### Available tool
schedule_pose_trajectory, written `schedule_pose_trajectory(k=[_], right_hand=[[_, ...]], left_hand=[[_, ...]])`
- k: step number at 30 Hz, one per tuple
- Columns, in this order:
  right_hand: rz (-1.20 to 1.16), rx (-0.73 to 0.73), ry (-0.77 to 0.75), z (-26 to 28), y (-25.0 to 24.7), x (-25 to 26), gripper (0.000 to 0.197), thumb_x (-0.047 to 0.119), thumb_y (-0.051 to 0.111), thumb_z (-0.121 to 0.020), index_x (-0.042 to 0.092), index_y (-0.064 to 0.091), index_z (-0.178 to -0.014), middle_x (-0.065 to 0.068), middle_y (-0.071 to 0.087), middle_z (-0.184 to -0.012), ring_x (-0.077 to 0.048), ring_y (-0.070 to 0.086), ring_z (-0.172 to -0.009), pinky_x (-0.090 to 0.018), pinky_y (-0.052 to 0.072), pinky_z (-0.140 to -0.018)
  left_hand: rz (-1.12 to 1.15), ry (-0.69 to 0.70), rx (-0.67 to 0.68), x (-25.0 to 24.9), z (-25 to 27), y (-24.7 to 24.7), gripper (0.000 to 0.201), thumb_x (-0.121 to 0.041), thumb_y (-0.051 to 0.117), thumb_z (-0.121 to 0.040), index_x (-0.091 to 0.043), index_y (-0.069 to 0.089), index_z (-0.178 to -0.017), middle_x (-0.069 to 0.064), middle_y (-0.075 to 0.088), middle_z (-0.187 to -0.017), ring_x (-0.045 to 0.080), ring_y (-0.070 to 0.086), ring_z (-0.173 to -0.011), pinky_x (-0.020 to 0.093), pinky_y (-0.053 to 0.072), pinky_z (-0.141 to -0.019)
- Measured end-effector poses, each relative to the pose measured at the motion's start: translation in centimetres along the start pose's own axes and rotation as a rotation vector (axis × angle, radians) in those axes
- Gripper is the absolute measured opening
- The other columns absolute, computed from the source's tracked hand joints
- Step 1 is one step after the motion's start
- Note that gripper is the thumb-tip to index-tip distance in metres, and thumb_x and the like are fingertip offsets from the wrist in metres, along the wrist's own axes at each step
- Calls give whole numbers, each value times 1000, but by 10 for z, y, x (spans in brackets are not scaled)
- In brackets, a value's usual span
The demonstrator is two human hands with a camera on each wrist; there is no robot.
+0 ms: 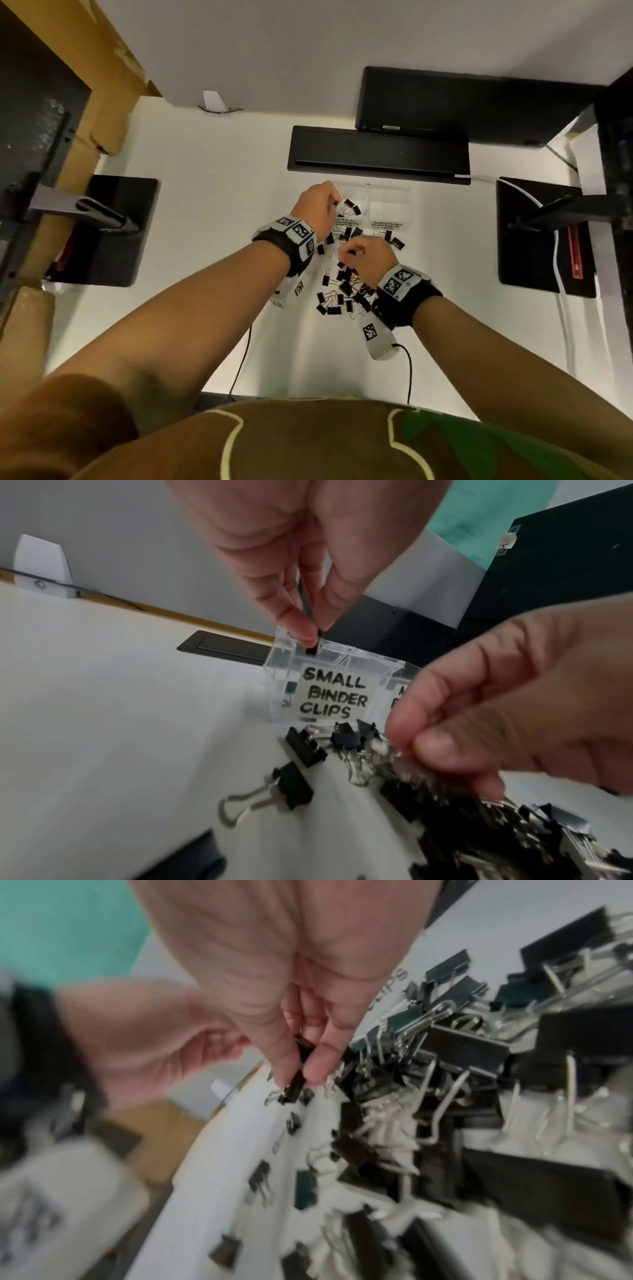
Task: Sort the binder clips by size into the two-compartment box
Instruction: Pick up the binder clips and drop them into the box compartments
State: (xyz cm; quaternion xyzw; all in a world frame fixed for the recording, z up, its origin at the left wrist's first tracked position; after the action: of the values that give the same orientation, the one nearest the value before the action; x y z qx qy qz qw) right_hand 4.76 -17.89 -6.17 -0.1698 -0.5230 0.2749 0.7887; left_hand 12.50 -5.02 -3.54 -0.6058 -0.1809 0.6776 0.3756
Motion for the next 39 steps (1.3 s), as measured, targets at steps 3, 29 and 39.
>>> schedule_pose_trajectory(k=[3, 29, 39], right_hand=[[-201, 28, 86, -3, -19, 1, 12, 14, 64, -86, 17, 71, -96, 6, 68, -84, -1, 62, -70, -4, 48, -59], [338, 83, -142, -19, -7, 30, 29, 7, 42, -93, 16, 65, -107, -7, 61, -120, -17, 61, -92, -29, 53, -87], [549, 196, -141, -2, 5, -10, 21, 24, 56, -91, 17, 63, -110, -6, 53, -115, -22, 44, -115, -33, 43, -93]], left_hand=[[9, 10, -24, 12, 10, 0, 19, -1, 48, -89, -12, 60, -99, 7, 58, -107, 18, 58, -90, 23, 45, -77], [-212, -44, 124, 73, 78, 24, 15, -5, 50, -86, -10, 56, -98, 9, 55, -104, 27, 50, -100, 42, 49, -84], [-161, -99, 162, 77, 77, 24, 20, -8, 47, -92, -8, 56, -110, 12, 56, -114, 27, 57, -101, 33, 45, -90]])
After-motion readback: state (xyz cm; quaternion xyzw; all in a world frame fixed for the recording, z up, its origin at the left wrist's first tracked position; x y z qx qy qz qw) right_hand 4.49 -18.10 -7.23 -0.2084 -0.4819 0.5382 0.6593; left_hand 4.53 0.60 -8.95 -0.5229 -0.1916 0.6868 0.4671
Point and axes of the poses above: each hand's wrist, its own z-axis away from the middle knuckle, its own y-axis out of the palm, x = y × z, the point moved 2 cm from there along -z, towards the middle knuckle
